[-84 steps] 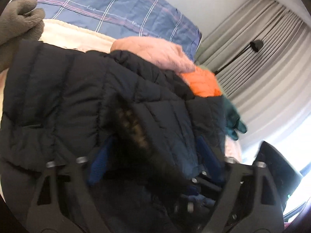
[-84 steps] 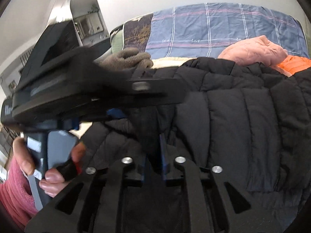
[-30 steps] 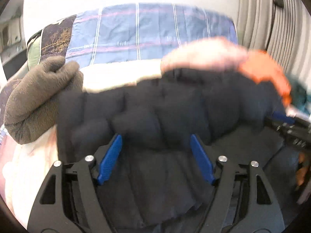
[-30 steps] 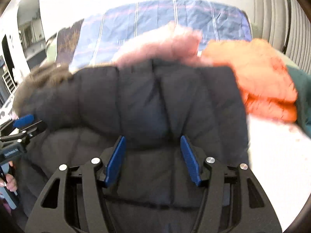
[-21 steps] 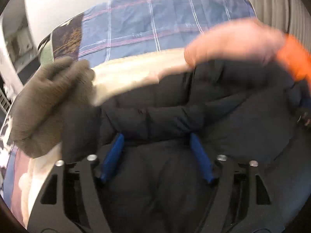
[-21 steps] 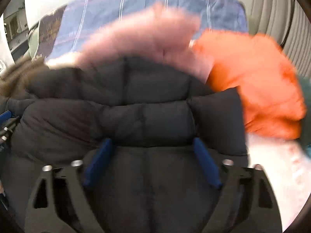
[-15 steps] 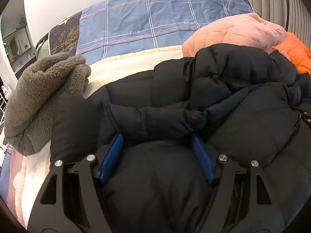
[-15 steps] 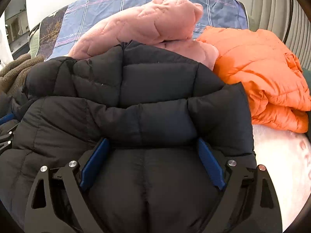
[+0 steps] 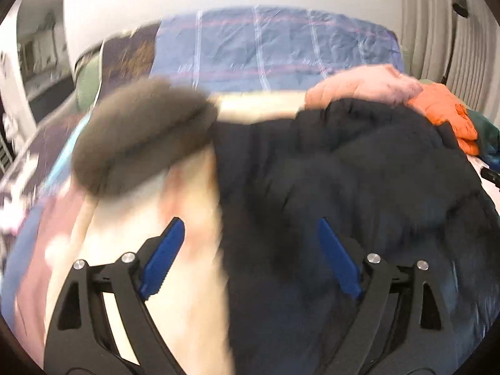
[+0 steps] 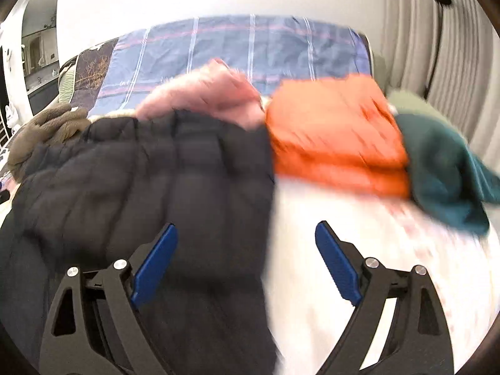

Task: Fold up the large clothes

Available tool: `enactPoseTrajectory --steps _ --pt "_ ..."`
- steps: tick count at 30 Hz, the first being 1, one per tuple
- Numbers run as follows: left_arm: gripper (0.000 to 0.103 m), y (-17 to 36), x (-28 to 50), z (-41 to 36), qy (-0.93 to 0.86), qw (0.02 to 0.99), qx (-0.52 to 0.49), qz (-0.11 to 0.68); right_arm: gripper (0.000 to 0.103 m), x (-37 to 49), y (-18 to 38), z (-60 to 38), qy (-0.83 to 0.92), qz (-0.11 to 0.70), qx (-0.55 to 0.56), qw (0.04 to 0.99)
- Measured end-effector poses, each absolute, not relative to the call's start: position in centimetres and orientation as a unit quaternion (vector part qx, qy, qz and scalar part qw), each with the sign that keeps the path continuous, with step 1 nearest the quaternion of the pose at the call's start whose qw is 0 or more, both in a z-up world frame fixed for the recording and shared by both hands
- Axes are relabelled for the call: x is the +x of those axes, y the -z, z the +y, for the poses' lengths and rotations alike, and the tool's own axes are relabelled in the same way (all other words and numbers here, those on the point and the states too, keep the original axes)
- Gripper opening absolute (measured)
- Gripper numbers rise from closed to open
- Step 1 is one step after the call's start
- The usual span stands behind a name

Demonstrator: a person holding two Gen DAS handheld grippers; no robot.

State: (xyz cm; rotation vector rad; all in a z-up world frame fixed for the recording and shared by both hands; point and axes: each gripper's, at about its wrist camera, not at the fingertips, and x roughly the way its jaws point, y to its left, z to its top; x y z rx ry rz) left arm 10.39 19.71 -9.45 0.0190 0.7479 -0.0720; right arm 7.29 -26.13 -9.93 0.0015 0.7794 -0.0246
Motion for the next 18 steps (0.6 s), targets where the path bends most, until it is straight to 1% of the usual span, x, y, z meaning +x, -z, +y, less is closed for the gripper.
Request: enactPoseTrajectory --steps 1,3,4,10,14,18 --pt "0.088 10.2 9.2 20.5 0.038 0.924 -0.001 0.38 0.074 6.0 10.5 -26.7 0.008 0.395 0.008 0.919" --pt "0.088 11.8 6.6 21.7 0.054 0.912 -0.022 0.406 0.067 4.0 11.6 -27.9 -0.01 0.423 0.037 0.905" --pt "0.088 12.3 5.7 21.8 0.058 0.908 -0.025 0.413 0.066 2.9 11.9 -28.2 -0.015 0.431 0.052 0.901" --pt "0.088 14.2 0.9 22.4 0.099 0.891 -0.048 0.44 0.066 -3.0 13.3 -29.1 -0.042 0.441 0.117 0.889" --pt "0.088 14.5 -1.5 21.3 0.111 0.89 -0.03 0.441 0.066 -6.3 13.5 -28.9 -0.054 0.437 0.122 0.889" --pt "0.088 14.7 -3.7 20.5 0.122 0.889 -0.024 0.441 0.066 -9.4 13.9 -29.9 -0.059 0.434 0.151 0.886"
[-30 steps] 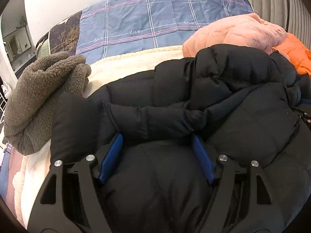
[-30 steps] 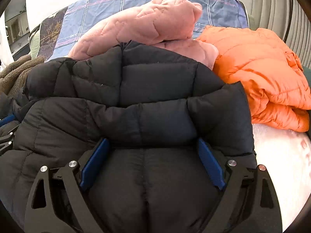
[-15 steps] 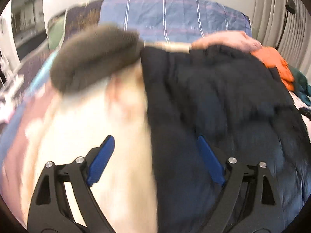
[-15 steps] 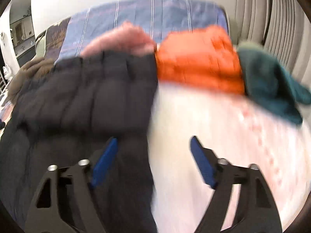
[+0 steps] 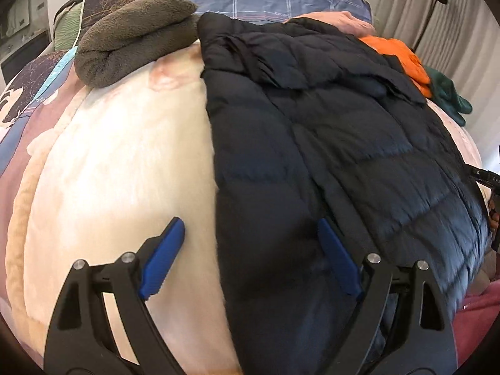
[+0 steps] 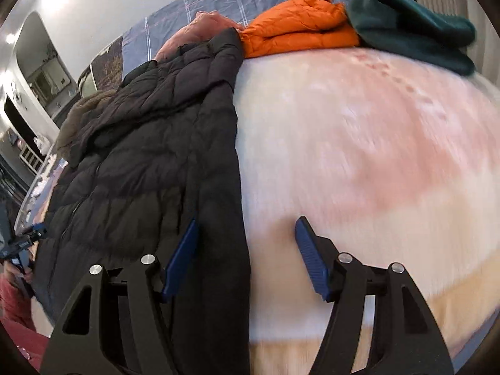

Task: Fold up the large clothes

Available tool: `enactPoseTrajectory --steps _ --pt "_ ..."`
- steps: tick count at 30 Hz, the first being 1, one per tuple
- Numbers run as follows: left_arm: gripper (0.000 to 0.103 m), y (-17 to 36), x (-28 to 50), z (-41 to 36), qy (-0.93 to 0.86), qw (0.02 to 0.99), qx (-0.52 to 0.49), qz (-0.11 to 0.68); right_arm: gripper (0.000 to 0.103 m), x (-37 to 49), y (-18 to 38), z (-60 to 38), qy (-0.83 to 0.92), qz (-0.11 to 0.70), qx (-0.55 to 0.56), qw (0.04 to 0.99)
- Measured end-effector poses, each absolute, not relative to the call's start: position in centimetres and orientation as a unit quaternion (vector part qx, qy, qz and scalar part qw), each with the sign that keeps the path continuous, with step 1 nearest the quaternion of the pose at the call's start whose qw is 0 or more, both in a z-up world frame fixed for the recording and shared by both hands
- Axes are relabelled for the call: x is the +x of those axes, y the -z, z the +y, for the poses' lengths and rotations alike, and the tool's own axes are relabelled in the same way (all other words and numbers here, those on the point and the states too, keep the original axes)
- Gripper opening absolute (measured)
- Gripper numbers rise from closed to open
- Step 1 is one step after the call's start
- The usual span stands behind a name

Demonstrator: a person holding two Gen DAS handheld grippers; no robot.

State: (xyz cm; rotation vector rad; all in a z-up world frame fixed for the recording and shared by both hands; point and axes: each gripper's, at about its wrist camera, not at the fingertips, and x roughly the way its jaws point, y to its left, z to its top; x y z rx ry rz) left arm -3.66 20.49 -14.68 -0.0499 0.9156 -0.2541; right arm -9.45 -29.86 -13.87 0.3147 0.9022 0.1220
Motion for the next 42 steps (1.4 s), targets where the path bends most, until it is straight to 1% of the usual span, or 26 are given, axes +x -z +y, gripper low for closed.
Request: enactPoseTrajectory --steps 5,10,15,16,17,18,19,21,22,25,30,33,37,38,41,42 --pt "0.088 14.8 -7.2 20.6 0.132 0.891 -0.045 0.432 0.066 -12.6 13.5 -29.3 -0.085 0.425 0.165 0.886" --pt "0.087 14.9 -10.5 20.7 0.156 0.889 -0.06 0.427 0.057 -15.6 14.0 -29.1 -0.105 0.423 0.184 0.881" --pt "0.086 15.0 -12.4 21.5 0.168 0.881 -0.091 0.432 0.054 -18.2 13.9 -29.8 -0.126 0.411 0.232 0.873" --pt "0.084 14.9 -12.5 21.4 0.169 0.881 -0.091 0.432 0.05 -18.4 13.9 -29.7 -0.133 0.408 0.236 0.872" --pt "0.077 14.6 -12.5 21.2 0.168 0.884 -0.087 0.429 0.044 -18.3 13.9 -29.5 -0.138 0.406 0.234 0.872" --pt "0.048 14.5 -12.4 20.9 0.172 0.884 -0.087 0.427 0.024 -18.1 13.9 -29.2 -0.137 0.406 0.231 0.874" --pt "0.025 14.3 -12.1 20.7 0.181 0.881 -0.095 0.427 0.008 -17.8 13.9 -29.1 -0.14 0.405 0.237 0.872" --pt "0.012 13.5 -11.6 20.2 0.186 0.882 -0.108 0.419 0.005 -17.6 13.2 -29.1 -0.152 0.385 0.266 0.871" --pt "0.009 12.9 -11.6 20.0 0.184 0.886 -0.106 0.412 0.004 -17.7 12.4 -29.0 -0.157 0.372 0.268 0.875" --pt "0.008 9.9 -12.3 20.0 0.188 0.905 -0.106 0.365 0.003 -18.2 9.5 -29.2 -0.172 0.325 0.276 0.888" --pt "0.007 3.0 -14.8 21.2 0.184 0.94 -0.115 0.263 0.001 -20.2 3.8 -29.4 -0.188 0.239 0.278 0.911" --pt "0.007 0.0 -16.7 21.7 0.159 0.956 -0.104 0.223 0.0 -22.5 1.1 -29.4 -0.177 0.202 0.267 0.926" --pt "0.007 -2.8 -19.0 22.6 0.116 0.971 -0.099 0.182 0.0 -26.6 -2.4 -30.8 -0.122 0.132 0.247 0.952" --pt "0.007 -3.3 -19.1 22.9 0.11 0.974 -0.1 0.173 0.0 -26.7 -2.7 -30.9 -0.112 0.13 0.236 0.956" --pt "0.007 -3.1 -18.0 22.6 0.093 0.977 -0.084 0.173 0.002 -24.2 -0.9 -31.0 -0.103 0.188 0.246 0.945" --pt "0.007 -2.8 -17.3 22.5 0.095 0.975 -0.088 0.183 0.007 -22.5 1.0 -30.8 -0.102 0.235 0.255 0.933"
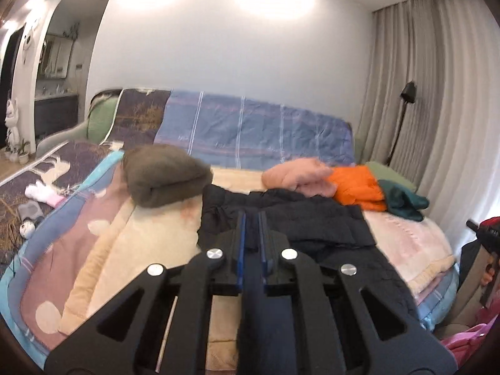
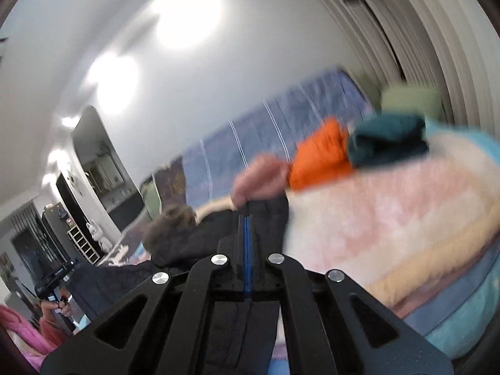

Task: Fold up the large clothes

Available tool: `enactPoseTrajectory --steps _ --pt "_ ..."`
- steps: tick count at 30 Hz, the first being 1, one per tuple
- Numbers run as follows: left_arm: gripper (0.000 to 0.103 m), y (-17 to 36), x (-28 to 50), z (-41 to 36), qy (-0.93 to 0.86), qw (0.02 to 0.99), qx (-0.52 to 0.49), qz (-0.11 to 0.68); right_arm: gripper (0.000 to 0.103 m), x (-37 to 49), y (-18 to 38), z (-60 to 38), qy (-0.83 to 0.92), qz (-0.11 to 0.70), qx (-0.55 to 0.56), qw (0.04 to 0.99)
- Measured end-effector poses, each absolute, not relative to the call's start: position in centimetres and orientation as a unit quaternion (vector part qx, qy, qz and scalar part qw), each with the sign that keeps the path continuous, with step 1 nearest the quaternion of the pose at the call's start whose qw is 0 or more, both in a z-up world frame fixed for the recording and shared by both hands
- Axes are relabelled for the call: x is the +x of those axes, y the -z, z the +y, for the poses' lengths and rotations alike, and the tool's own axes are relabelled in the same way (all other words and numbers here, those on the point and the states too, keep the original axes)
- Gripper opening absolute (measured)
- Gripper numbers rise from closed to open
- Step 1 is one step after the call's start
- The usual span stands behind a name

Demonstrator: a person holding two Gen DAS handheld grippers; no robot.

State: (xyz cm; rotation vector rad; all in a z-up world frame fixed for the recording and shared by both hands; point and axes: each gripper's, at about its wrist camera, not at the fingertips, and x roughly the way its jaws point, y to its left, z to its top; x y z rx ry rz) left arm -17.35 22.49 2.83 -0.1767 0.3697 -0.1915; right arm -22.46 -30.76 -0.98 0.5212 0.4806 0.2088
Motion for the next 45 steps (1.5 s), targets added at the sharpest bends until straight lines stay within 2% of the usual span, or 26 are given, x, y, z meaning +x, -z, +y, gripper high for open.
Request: enactPoseTrajectory --steps 1,3,6,8,9,10,12,16,22,26,30,32,33,34,36,39,45 --pt "0.007 -2.4 -16.9 22.5 0.099 0.972 -0.093 0.193 0.018 -21.1 3.1 -30.3 -0.099 0.277 0.256 0.921" --pt "0.007 -1.5 -16.1 22.1 0.099 0.97 -0.09 0.204 0.032 -19.4 6.7 -29.1 -0.099 0.344 0.257 0.898" --pt "0.008 -0.1 -15.3 22.0 0.098 0.965 -0.081 0.228 0.033 -19.0 10.7 -27.9 -0.115 0.403 0.266 0.868" --pt "0.025 1.1 -14.6 22.2 0.086 0.962 -0.064 0.251 0.038 -19.3 12.3 -27.5 -0.129 0.42 0.281 0.853" --pt "0.047 2.1 -14.4 22.4 0.075 0.96 -0.051 0.264 0.04 -19.5 12.7 -27.4 -0.134 0.423 0.287 0.849" --pt "0.059 2.6 -14.3 22.7 0.067 0.959 -0.045 0.272 0.041 -19.8 13.0 -27.4 -0.138 0.424 0.291 0.846" --pt "0.066 4.9 -13.6 23.6 0.049 0.949 -0.032 0.311 0.042 -20.7 13.4 -27.2 -0.145 0.428 0.292 0.843" --pt "0.074 9.4 -12.9 26.3 0.032 0.924 -0.056 0.377 0.05 -22.6 14.1 -26.5 -0.157 0.44 0.289 0.836" --pt "0.086 14.3 -14.1 28.8 0.039 0.897 -0.096 0.43 0.051 -22.7 15.6 -25.2 -0.18 0.469 0.284 0.817" --pt "0.088 16.1 -15.9 29.7 0.077 0.889 -0.13 0.432 0.051 -23.3 15.9 -24.5 -0.187 0.476 0.284 0.811" --pt "0.086 17.1 -17.6 29.9 0.129 0.879 -0.16 0.43 0.051 -23.9 15.8 -23.3 -0.215 0.479 0.286 0.802" --pt "0.07 17.8 -18.3 28.9 0.183 0.868 -0.181 0.424 0.051 -23.9 15.8 -22.4 -0.229 0.474 0.287 0.8" --pt "0.056 17.9 -18.7 28.2 0.204 0.867 -0.182 0.416 0.038 -23.8 15.5 -21.5 -0.233 0.465 0.283 0.806" --pt "0.03 17.8 -18.9 27.6 0.212 0.868 -0.179 0.412 0.011 -23.7 15.1 -21.1 -0.238 0.455 0.278 0.812" --pt "0.011 17.1 -19.1 26.8 0.213 0.872 -0.181 0.401 0.006 -23.7 13.2 -21.0 -0.242 0.423 0.28 0.827" --pt "0.008 13.8 -19.7 26.7 0.224 0.893 -0.185 0.344 0.004 -23.6 9.2 -22.3 -0.249 0.36 0.301 0.847" --pt "0.007 4.2 -22.5 25.9 0.248 0.934 -0.162 0.197 0.004 -24.4 2.0 -23.7 -0.266 0.24 0.291 0.887"
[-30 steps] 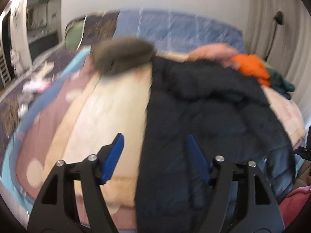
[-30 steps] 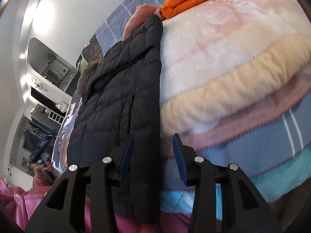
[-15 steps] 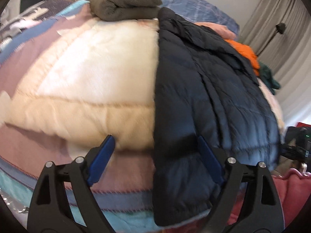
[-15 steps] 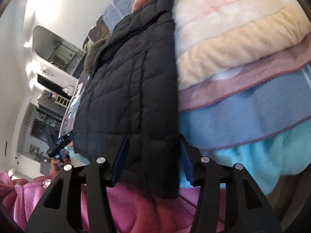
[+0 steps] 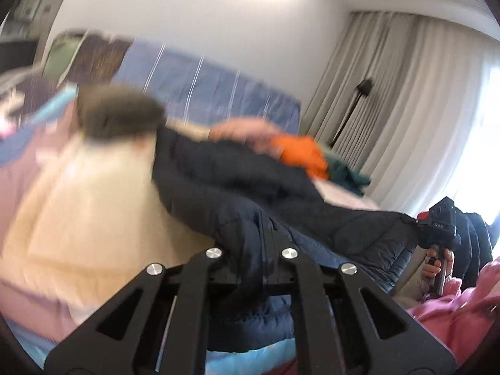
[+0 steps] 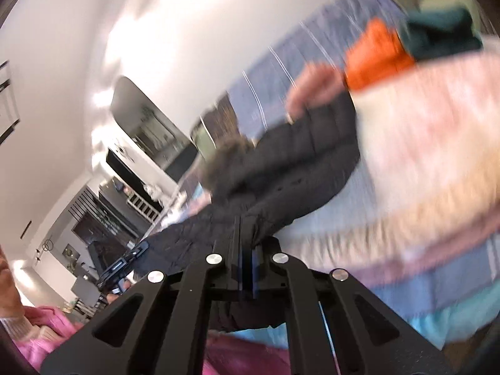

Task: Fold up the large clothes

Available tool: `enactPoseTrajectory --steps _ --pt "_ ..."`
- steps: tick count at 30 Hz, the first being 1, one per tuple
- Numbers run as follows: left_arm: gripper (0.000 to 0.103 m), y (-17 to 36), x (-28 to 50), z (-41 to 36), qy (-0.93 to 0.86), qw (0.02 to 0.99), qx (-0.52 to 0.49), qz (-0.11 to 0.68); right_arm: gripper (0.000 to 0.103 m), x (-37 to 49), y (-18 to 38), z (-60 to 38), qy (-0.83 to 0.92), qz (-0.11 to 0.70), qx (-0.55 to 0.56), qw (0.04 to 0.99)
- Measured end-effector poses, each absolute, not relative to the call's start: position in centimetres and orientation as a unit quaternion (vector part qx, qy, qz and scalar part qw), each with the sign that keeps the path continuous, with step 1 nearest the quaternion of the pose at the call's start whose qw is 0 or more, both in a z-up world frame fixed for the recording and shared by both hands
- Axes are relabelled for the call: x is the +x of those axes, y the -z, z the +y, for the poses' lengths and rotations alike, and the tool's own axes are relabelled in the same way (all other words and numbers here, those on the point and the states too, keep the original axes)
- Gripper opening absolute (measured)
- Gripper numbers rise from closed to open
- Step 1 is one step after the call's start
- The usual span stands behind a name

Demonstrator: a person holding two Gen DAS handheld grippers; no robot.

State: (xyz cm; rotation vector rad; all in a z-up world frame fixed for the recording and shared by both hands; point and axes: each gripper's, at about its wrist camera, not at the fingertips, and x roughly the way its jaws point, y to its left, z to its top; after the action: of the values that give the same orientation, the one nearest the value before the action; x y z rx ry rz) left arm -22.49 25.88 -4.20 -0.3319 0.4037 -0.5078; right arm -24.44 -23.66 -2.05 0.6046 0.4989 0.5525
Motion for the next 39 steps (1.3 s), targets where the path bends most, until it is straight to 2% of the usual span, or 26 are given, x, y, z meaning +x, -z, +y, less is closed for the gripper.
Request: enactPoseTrajectory --steps 5,8,19,30,39 --pt "0.008 0.1 -24.8 25.6 0.242 0.945 -0.161 0.15 0.004 -26.6 -1.5 -24.7 -0.269 0.163 0.269 0.91" --pt "0.01 -0.9 -25.0 25.0 0.239 0.95 -0.152 0.134 0.004 -26.3 -2.3 -25.3 -0.257 0.147 0.265 0.918" --pt "0.013 -1.6 -14.5 24.3 0.164 0.959 -0.154 0.175 0.004 -12.7 -1.3 -26.0 -0.207 0.167 0.284 0.921" --pt "0.015 2.1 -1.7 23.4 0.113 0.951 -0.136 0.254 0.004 -2.2 3.5 -25.0 -0.147 0.236 0.255 0.926" --pt "0.018 8.2 5.4 22.7 0.084 0.933 -0.131 0.326 0.005 3.5 8.1 -24.1 -0.098 0.299 0.216 0.924"
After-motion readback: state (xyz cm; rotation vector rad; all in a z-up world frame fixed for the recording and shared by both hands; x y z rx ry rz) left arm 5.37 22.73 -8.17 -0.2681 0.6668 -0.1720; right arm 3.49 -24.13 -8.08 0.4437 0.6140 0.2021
